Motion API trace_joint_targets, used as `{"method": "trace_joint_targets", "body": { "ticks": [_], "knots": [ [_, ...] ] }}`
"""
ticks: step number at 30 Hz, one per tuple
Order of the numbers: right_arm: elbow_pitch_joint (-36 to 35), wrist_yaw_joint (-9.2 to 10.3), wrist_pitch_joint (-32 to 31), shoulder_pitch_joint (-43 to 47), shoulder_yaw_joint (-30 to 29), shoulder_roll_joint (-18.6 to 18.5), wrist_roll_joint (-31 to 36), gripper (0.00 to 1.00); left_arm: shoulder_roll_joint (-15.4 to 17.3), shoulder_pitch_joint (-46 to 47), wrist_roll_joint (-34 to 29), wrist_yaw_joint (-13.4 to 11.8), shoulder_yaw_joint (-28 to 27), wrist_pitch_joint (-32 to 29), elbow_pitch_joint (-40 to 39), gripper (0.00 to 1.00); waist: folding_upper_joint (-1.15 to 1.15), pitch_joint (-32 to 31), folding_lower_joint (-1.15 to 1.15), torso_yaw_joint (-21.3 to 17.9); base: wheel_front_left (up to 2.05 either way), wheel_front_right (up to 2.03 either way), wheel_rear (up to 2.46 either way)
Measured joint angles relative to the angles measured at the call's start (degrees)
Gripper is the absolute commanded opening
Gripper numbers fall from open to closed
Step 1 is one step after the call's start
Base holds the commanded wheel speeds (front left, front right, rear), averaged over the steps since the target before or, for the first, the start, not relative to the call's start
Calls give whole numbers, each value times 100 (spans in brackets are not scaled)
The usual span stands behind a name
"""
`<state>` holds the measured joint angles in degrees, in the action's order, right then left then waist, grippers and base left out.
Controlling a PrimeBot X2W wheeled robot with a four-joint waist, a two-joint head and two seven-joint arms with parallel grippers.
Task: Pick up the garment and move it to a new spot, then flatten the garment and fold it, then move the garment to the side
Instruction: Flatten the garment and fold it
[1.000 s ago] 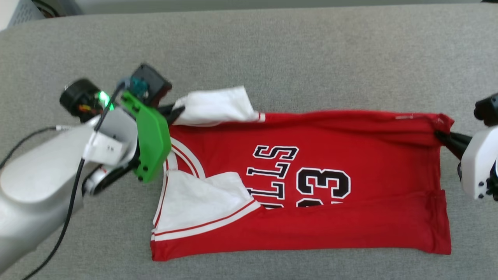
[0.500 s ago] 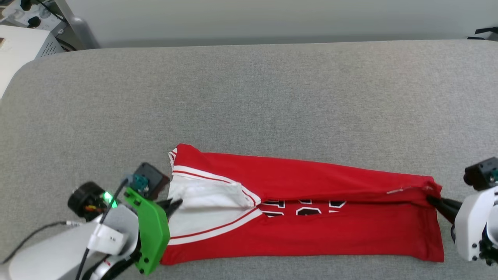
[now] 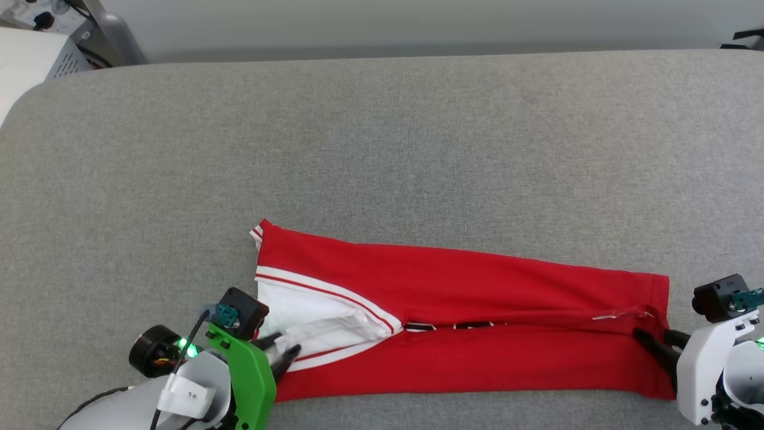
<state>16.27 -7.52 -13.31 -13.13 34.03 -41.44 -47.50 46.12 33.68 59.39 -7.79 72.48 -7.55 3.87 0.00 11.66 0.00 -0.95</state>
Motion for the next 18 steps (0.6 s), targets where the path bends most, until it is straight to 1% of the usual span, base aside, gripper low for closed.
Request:
{"method": "trace_joint_targets", "body": {
  "ticks": [3,6,10,12,16,18],
  "knots": [
    [-109,0,123,15,-110,9,-7,100,-32,-73,-64,-114,-108,399,89,100,0,-102,0,-9,0,0,0],
    [-495,0,179,161,-319,-137,-85,100,-25,-205,-104,-405,-307,933,57,100,0,-235,0,-15,0,0,0],
    [-1201,0,149,602,-815,-393,-374,100,-3,-479,-204,-887,-559,1618,-82,100,0,-418,0,-19,0,0,0],
    [-1530,0,87,788,-1162,-522,-434,100,0,-619,-276,-1132,-709,1912,-132,100,0,-492,0,-19,0,0,0],
    [-1886,0,-152,1002,-1834,-632,-548,100,-3,-781,-454,-1608,-1116,2174,-227,100,0,-550,0,-14,0,0,0],
    [-1970,0,-439,1062,-2105,-669,-643,100,-44,-901,-621,-1852,-1410,2219,-285,100,0,-532,0,-16,0,0,0]
  ]
}}
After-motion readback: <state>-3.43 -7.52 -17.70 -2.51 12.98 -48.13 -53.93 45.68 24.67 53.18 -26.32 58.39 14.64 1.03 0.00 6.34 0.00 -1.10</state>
